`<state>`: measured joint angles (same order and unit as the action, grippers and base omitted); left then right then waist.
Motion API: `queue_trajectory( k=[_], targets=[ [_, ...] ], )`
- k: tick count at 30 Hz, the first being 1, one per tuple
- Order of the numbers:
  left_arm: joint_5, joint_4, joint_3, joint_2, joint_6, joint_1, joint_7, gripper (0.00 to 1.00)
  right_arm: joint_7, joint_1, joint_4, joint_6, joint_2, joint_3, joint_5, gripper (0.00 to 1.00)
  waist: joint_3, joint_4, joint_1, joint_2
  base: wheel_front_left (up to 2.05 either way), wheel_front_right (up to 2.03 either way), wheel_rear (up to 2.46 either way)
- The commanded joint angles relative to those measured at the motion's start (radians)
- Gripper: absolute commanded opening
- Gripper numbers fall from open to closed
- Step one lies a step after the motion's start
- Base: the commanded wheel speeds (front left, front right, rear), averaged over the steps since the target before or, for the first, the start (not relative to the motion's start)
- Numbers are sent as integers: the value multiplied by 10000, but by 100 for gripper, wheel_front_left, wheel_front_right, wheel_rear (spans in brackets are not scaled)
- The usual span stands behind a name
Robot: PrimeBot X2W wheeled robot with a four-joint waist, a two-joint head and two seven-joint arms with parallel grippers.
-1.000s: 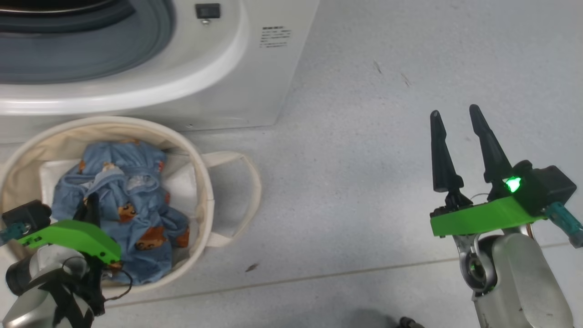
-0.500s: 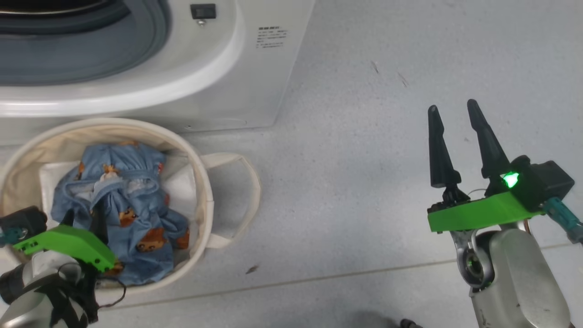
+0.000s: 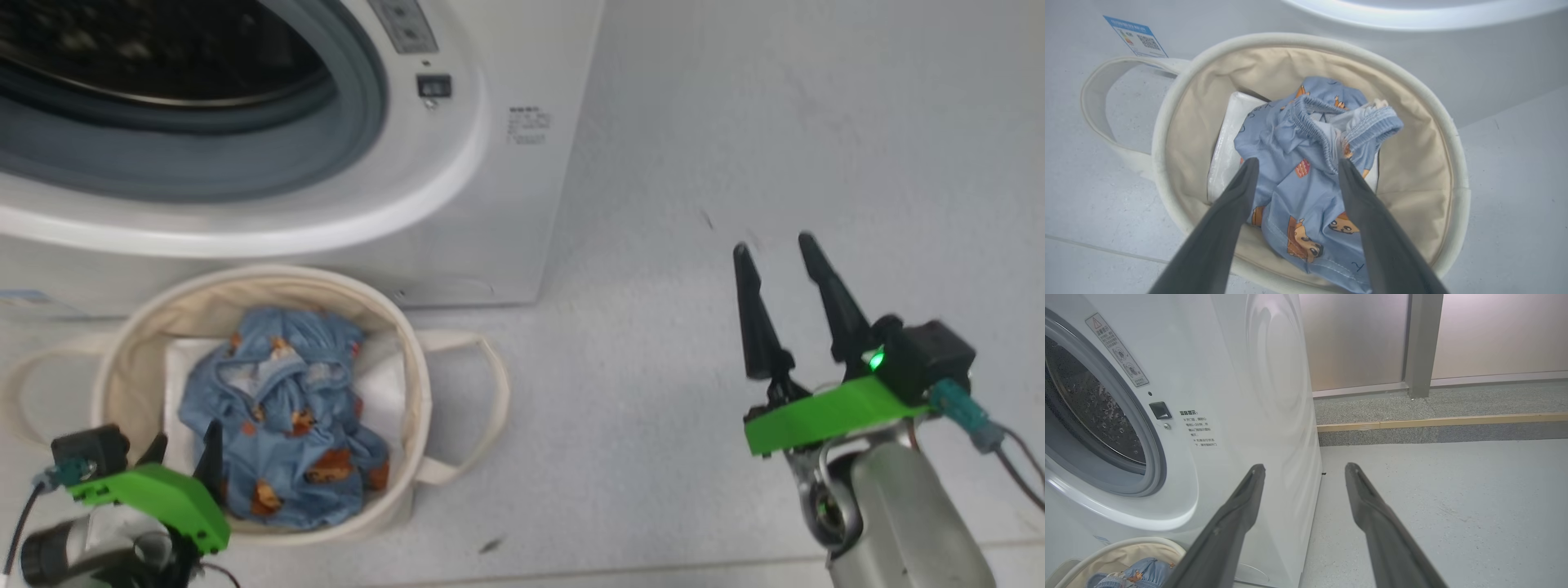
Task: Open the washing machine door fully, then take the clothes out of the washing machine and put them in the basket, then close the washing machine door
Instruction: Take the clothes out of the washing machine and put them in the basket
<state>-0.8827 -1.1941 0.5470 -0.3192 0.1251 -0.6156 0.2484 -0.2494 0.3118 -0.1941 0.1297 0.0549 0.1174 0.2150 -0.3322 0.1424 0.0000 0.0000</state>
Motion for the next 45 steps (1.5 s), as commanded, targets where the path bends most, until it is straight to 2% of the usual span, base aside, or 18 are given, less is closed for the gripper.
queue_trajectory(
  k=[1, 5, 10, 13, 14, 18, 25, 35, 45],
  targets=[
    [140, 445, -362, -617, 55, -67, 128, 100, -124, -148, 221, 10, -40, 256, 75, 100, 468, -256, 0, 0, 0, 0, 0],
    [738, 2094, -1204, -1070, 55, 436, 131, 100, -124, -341, 92, 10, -40, 324, 98, 100, 929, -370, 0, 0, 0, 0, 0],
    [1835, 4439, -3078, -1293, -87, 1529, 132, 100, -124, -613, -27, 10, -41, 363, 146, 100, 1473, -370, 0, 0, 0, 0, 0],
    [2513, 5751, -4134, -1166, -151, 2411, 132, 100, -124, -773, -97, 10, -42, 379, 193, 100, 1809, -311, 0, 0, 0, 0, 0],
    [2513, 5751, -4134, -1166, -151, 2411, 132, 100, -124, -773, -97, 10, -42, 379, 193, 100, 1809, -311, 0, 0, 0, 0, 0],
    [2959, 7097, -5375, -811, -112, 3541, 132, 100, -124, -1049, -215, 10, -43, 320, 239, 100, 2306, -210, 0, 0, 0, 0, 0],
    [3452, 8546, -6520, -556, -32, 4741, 133, 100, -124, -1312, -335, 10, -44, 368, 279, 100, 2762, -106, 0, 0, 0, 0, 0],
    [3744, 9138, -6731, -849, 27, 5285, 133, 100, -124, -1344, -373, 10, -45, 383, 309, 100, 2859, -113, 0, 0, 0, 0, 0],
    [3793, 8732, -6572, -877, 41, 5263, 133, 100, -124, -1273, -380, 10, -46, 389, 223, 100, 2941, -141, 0, 0, 0, 0, 0]
  ],
)
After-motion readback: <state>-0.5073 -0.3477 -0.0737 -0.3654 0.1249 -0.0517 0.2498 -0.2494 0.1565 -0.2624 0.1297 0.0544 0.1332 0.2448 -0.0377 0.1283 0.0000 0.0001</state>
